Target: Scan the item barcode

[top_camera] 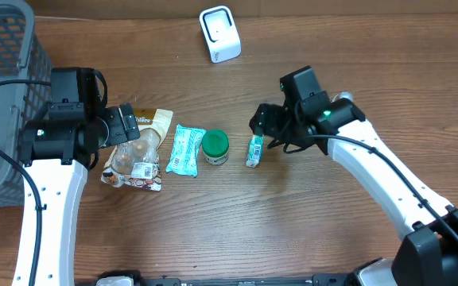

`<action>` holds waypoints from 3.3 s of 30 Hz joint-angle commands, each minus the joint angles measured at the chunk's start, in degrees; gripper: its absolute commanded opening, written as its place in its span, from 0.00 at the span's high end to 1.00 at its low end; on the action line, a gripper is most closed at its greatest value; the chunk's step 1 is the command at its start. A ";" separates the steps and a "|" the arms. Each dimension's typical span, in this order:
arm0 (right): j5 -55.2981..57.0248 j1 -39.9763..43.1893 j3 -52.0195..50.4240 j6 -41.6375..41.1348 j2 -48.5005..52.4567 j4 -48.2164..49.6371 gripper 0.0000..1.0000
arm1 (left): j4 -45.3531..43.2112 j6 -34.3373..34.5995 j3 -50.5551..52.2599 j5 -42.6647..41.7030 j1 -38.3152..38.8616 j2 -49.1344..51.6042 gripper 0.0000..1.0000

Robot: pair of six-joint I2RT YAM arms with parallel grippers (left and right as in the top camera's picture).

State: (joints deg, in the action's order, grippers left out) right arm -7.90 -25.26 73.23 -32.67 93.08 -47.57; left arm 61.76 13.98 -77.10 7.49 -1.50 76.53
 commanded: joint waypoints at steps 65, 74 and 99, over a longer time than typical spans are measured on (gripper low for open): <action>9.31 -6.56 -0.57 -3.98 17.59 6.32 0.87 | -0.09 0.61 -0.79 -0.04 0.13 0.28 0.00; 9.40 -5.33 2.47 0.31 17.57 4.07 0.78 | -0.09 0.61 -0.79 -0.02 0.13 0.28 0.00; 12.15 -4.35 4.15 2.64 17.64 -2.12 0.38 | -0.11 0.61 -0.79 -0.02 0.13 0.28 0.01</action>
State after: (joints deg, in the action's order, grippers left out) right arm 3.86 -29.63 77.67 -29.85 110.61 -50.06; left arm 61.76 13.98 -77.10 7.49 -1.50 76.53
